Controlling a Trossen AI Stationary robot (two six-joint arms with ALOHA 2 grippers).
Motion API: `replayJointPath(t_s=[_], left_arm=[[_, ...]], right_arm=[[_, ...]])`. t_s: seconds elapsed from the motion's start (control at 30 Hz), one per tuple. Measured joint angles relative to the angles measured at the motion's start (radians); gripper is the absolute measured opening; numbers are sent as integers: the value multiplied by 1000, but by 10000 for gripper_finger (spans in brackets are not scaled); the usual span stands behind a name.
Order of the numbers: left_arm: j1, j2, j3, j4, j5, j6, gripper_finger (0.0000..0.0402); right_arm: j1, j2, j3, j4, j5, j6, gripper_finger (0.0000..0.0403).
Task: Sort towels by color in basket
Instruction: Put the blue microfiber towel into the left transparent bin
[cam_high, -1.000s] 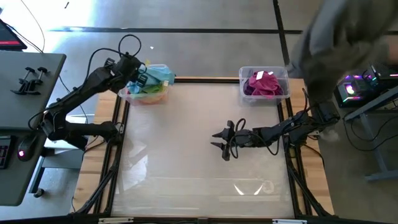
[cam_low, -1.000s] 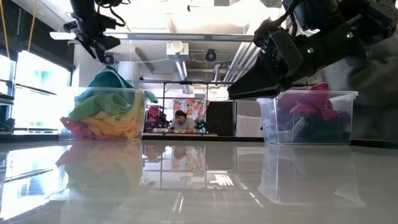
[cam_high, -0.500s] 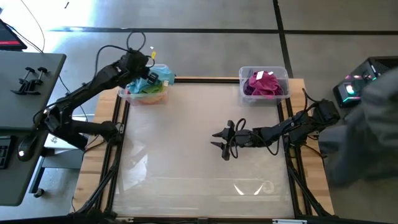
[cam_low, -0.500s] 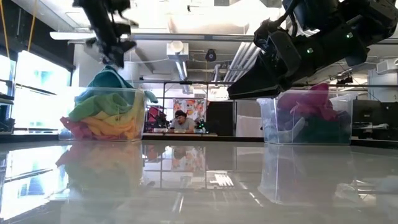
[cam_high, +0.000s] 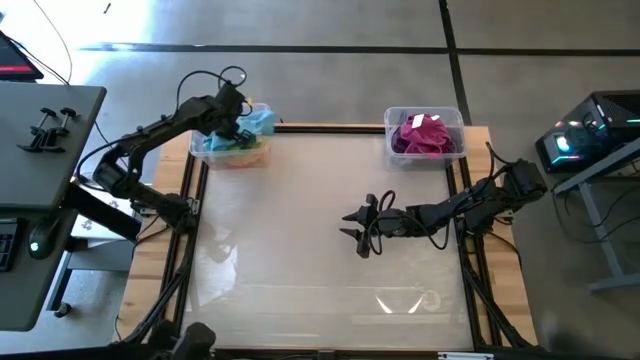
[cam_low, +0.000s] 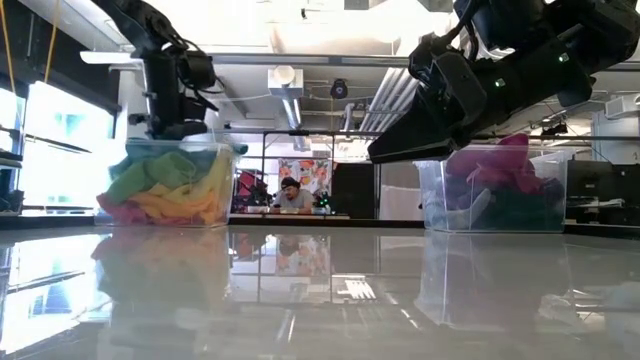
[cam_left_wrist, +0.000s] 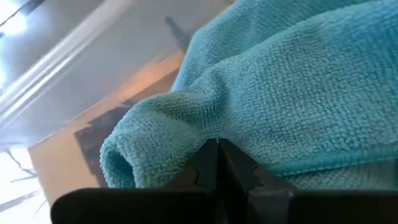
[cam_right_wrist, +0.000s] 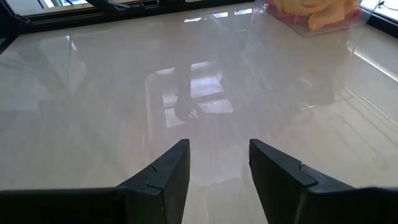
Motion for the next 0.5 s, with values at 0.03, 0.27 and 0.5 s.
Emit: replayJointPath(t_s=[0.03, 0.27, 0.5], left_arm=[[7, -1, 6, -9, -1, 0, 1], [14, -59, 100, -95, -29, -16, 0], [-28, -149, 163, -52, 42, -42, 0]], right_arm=[[0, 0, 0, 0, 0, 0, 160], [0, 0, 0, 0, 0, 0, 160], [0, 0, 0, 3, -25, 0, 160]])
